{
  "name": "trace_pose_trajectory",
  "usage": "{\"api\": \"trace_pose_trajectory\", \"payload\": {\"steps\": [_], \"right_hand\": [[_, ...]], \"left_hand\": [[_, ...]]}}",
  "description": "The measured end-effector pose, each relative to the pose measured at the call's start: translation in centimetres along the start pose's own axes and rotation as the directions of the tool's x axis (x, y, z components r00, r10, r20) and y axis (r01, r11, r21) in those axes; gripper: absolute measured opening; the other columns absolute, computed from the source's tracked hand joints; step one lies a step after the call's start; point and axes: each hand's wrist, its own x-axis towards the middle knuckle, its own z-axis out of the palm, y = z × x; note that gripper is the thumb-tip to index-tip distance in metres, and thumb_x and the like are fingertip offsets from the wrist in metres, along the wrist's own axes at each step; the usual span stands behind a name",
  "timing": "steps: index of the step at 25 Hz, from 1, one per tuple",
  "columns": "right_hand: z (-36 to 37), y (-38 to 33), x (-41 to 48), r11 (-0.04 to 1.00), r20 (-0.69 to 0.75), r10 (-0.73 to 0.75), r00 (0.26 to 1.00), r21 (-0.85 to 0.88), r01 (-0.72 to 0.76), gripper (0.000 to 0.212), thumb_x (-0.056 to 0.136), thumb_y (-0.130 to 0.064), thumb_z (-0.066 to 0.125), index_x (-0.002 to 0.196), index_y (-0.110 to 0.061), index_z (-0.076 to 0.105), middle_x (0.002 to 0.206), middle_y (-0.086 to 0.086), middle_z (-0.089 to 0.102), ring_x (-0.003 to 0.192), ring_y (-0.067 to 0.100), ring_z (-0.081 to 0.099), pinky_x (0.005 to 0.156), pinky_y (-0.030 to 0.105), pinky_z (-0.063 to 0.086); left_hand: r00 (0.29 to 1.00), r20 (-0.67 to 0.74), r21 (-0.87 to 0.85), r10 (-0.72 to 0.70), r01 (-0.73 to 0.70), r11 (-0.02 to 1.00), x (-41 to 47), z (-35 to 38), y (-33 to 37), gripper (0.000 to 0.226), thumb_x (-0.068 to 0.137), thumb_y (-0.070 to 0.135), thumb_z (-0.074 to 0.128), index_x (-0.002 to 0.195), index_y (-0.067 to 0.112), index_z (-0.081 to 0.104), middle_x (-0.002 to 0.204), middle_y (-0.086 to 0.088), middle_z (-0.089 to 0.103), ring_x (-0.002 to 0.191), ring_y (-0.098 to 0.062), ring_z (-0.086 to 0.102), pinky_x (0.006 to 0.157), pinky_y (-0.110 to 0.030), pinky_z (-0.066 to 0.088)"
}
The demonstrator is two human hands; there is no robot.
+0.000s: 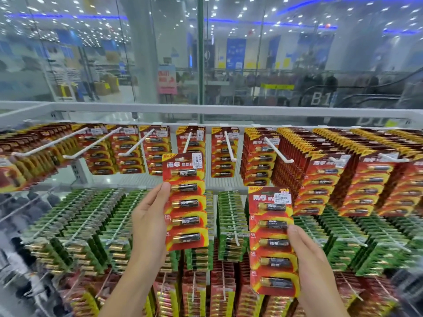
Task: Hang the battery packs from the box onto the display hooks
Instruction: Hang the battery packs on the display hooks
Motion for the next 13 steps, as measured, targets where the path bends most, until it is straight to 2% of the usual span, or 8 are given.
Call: {"api": "trace_pose_trajectory", "payload": {"steps": [3,6,8,9,10,11,12,13], "right_hand": [[0.3,-1.4,-0.4,0.997,-0.028,-0.058,0.998,-0.052,0.057,0.05,0.085,-0.055,0.065,0.126,-0.026,0.07,0.117,0.004,0.077,0.11,0.036,0.072,0.099,0.059,0.053],[0.3,-3.2,-0.5,0.983,-0.042,-0.153,0.987,-0.11,0.147,0.061,0.073,-0.074,0.074,0.121,-0.036,0.072,0.124,-0.005,0.074,0.119,0.029,0.068,0.102,0.057,0.051],[0.2,-4.6,-0.5,0.974,-0.039,-0.207,0.978,-0.1,0.202,0.032,0.088,-0.06,0.067,0.107,-0.035,0.075,0.109,-0.004,0.079,0.099,0.025,0.077,0.085,0.049,0.06],[0.0,-5.2,-0.3,0.971,-0.02,-0.224,0.974,-0.092,0.221,0.025,0.096,-0.05,0.06,0.105,-0.032,0.075,0.101,-0.001,0.08,0.088,0.025,0.078,0.075,0.045,0.062],[-0.1,-5.7,-0.2,0.967,-0.028,-0.233,0.972,-0.109,0.229,0.024,0.1,-0.044,0.055,0.108,-0.03,0.074,0.1,0.001,0.08,0.086,0.026,0.078,0.073,0.045,0.061],[-0.1,-6.1,-0.1,0.964,-0.031,-0.234,0.972,-0.137,0.228,0.025,0.101,-0.042,0.053,0.112,-0.029,0.072,0.101,0.002,0.08,0.087,0.026,0.078,0.075,0.046,0.061],[0.1,-6.5,0.0,0.96,-0.033,-0.244,0.969,-0.148,0.236,0.025,0.102,-0.041,0.053,0.113,-0.028,0.071,0.102,0.001,0.08,0.088,0.025,0.078,0.076,0.045,0.061],[0.0,-6.5,0.2,0.956,-0.022,-0.253,0.967,-0.158,0.247,0.025,0.103,-0.04,0.052,0.112,-0.028,0.072,0.101,0.001,0.08,0.087,0.024,0.078,0.074,0.044,0.061]], "left_hand": [[0.999,0.031,0.069,-0.018,0.016,0.997,2.6,0.9,0.0,0.029,0.107,0.035,0.053,0.115,0.017,0.075,0.101,-0.011,0.08,0.087,-0.035,0.079,0.077,-0.048,0.063],[0.999,0.019,0.14,-0.026,0.023,0.99,6.8,2.0,-0.1,0.025,0.107,0.037,0.052,0.114,0.022,0.071,0.098,-0.002,0.081,0.088,-0.027,0.079,0.081,-0.045,0.061],[1.0,0.0,0.185,0.003,-0.003,0.983,9.6,2.7,-0.3,0.021,0.107,0.037,0.054,0.112,0.025,0.07,0.089,0.006,0.08,0.089,-0.02,0.079,0.083,-0.04,0.062],[1.0,-0.008,0.188,0.015,-0.013,0.982,10.7,3.0,-0.3,0.02,0.108,0.033,0.053,0.111,0.023,0.07,0.076,0.012,0.076,0.079,-0.011,0.077,0.073,-0.029,0.062],[1.0,-0.013,0.192,0.026,-0.023,0.981,11.3,3.6,0.0,0.02,0.109,0.028,0.051,0.112,0.019,0.069,0.061,0.016,0.069,0.059,-0.002,0.07,0.056,-0.018,0.056],[0.999,-0.02,0.209,0.035,-0.03,0.978,11.9,4.0,0.0,0.021,0.11,0.022,0.048,0.116,0.015,0.068,0.054,0.016,0.064,0.045,0.001,0.059,0.042,-0.015,0.047],[0.997,-0.048,0.248,0.06,-0.047,0.968,12.4,4.4,0.0,0.022,0.11,0.019,0.047,0.121,0.013,0.066,0.058,0.011,0.065,0.043,-0.001,0.053,0.039,-0.019,0.045],[0.995,-0.065,0.271,0.074,-0.054,0.961,12.8,4.8,-0.1,0.024,0.11,0.018,0.047,0.126,0.014,0.066,0.07,0.003,0.068,0.048,-0.004,0.05,0.044,-0.026,0.05]]}}
